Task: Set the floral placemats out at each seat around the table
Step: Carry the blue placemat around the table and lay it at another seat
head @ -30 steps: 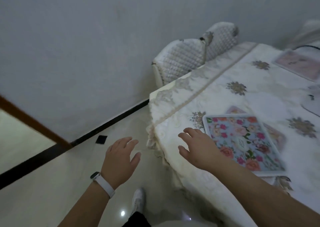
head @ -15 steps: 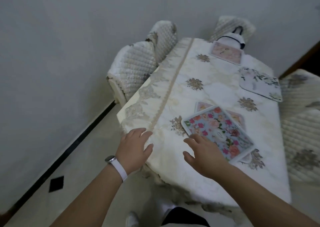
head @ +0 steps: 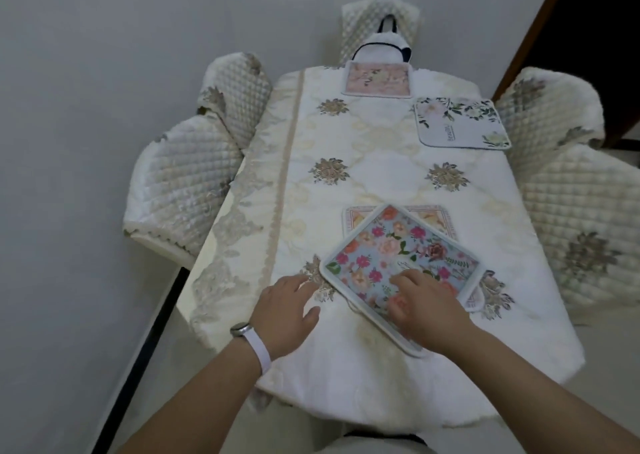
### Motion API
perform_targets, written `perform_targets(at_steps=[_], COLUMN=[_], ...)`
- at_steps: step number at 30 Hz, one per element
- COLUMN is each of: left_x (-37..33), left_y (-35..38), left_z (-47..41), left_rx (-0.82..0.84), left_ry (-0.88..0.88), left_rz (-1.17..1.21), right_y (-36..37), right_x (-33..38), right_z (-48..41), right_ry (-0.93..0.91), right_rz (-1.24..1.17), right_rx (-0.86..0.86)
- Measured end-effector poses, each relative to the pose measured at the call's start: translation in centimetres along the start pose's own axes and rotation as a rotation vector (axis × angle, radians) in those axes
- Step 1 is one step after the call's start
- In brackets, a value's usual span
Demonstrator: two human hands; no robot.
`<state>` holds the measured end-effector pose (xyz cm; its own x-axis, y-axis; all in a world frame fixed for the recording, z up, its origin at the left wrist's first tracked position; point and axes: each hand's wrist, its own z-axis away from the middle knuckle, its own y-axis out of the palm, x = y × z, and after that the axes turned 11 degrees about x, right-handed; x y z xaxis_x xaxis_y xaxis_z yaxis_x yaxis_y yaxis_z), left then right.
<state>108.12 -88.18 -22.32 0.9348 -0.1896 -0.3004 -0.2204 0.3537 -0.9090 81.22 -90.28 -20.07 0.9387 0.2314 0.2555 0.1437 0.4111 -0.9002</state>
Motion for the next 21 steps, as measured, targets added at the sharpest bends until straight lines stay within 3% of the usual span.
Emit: perform_targets(at_steps=[6,17,21], left_x=[-1.4,-0.6,-0.1], left_y=[-0.3,0.2,1.1], left_z=[-5.6,-13.3,-15.3], left_rx=[0.096,0.245,0.289], left_ry=[-0.039,-0.138,-0.175], left_rz=[0.162,0.336,0.385], right_y=[1.1,4.1,4.7], right_x=[-4.1,-10.0,-11.7], right_z=[-1.8,-2.1,-2.8], right_ry=[0.036,0.412,0.505], right_rz=[-0.114,-0.513,-0.531], right_rx=[0.019,-0.004,-0.014])
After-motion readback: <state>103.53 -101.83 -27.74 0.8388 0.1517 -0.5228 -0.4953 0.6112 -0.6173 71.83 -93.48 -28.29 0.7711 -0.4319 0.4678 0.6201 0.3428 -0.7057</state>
